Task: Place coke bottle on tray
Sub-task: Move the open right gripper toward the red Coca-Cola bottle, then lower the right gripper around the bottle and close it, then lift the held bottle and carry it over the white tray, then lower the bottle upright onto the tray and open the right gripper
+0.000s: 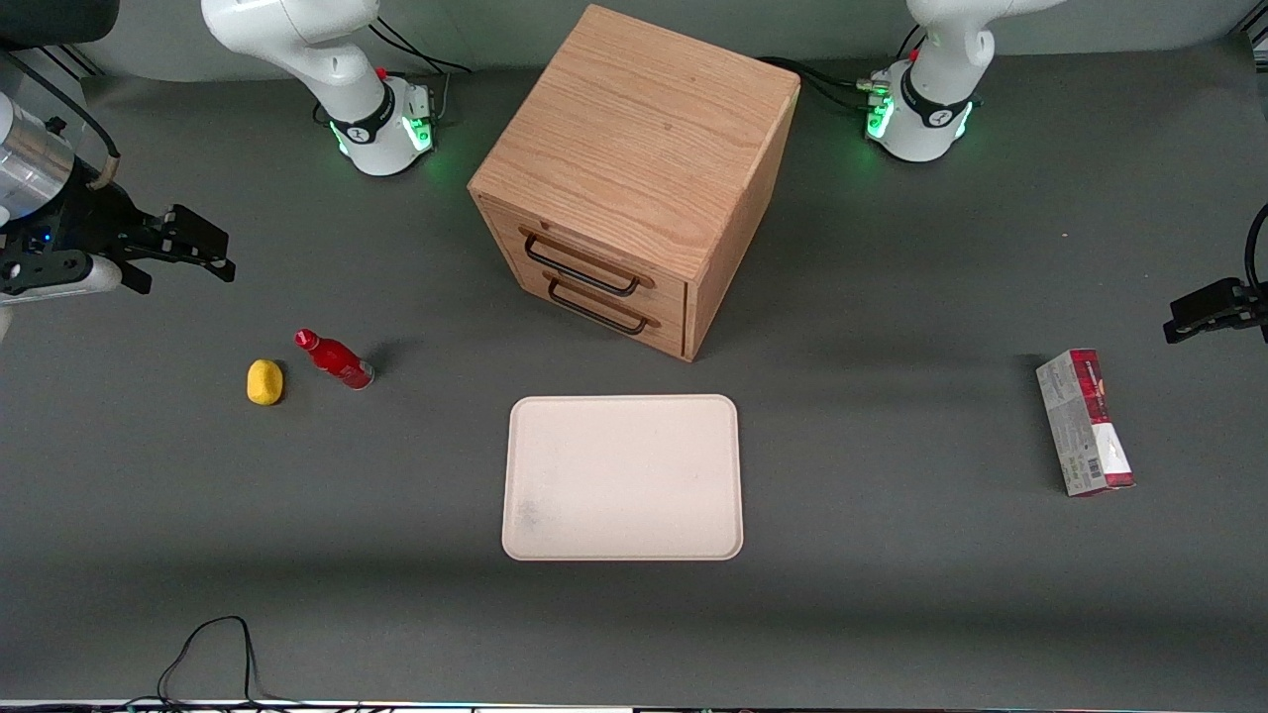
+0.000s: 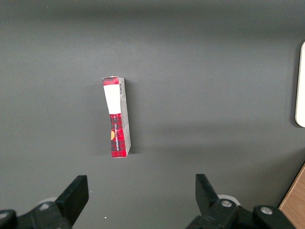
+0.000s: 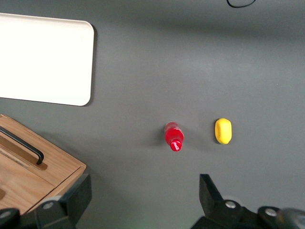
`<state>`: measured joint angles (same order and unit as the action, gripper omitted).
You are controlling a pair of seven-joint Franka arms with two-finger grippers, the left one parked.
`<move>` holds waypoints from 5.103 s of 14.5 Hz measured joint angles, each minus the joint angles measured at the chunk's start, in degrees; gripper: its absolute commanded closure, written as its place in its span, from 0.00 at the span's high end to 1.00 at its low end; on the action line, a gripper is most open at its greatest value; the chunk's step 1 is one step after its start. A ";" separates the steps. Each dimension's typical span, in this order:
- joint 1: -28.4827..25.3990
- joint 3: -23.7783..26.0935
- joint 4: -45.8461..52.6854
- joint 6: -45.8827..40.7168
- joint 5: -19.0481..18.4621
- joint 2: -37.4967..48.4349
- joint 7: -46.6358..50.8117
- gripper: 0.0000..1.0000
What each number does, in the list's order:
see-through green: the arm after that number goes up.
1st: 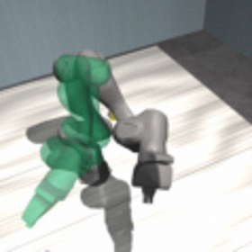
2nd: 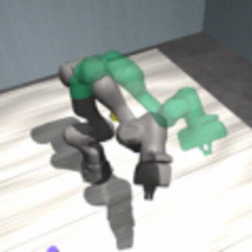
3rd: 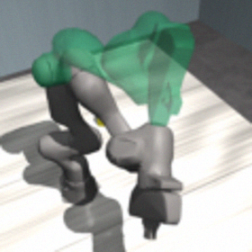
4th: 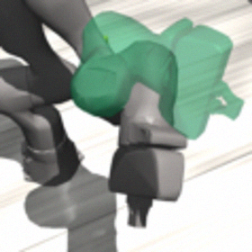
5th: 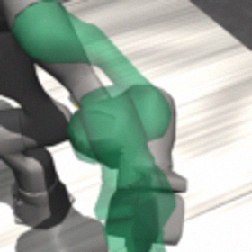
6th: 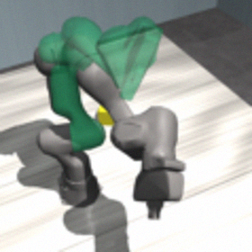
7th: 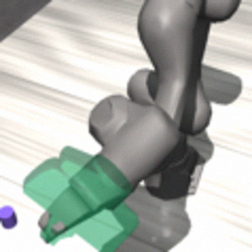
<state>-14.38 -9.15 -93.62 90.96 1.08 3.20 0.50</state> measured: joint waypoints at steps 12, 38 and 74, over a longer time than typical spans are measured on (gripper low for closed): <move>0.17 -1.91 -18.62 14.86 0.00 0.08 -0.70 1.00; 0.05 -5.28 -44.69 48.63 -0.01 -1.20 -8.72 0.00; -1.54 26.85 37.27 22.70 -18.06 -56.28 8.01 0.00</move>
<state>-15.91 17.70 -56.35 113.66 -16.98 -53.08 8.51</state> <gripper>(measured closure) 0.639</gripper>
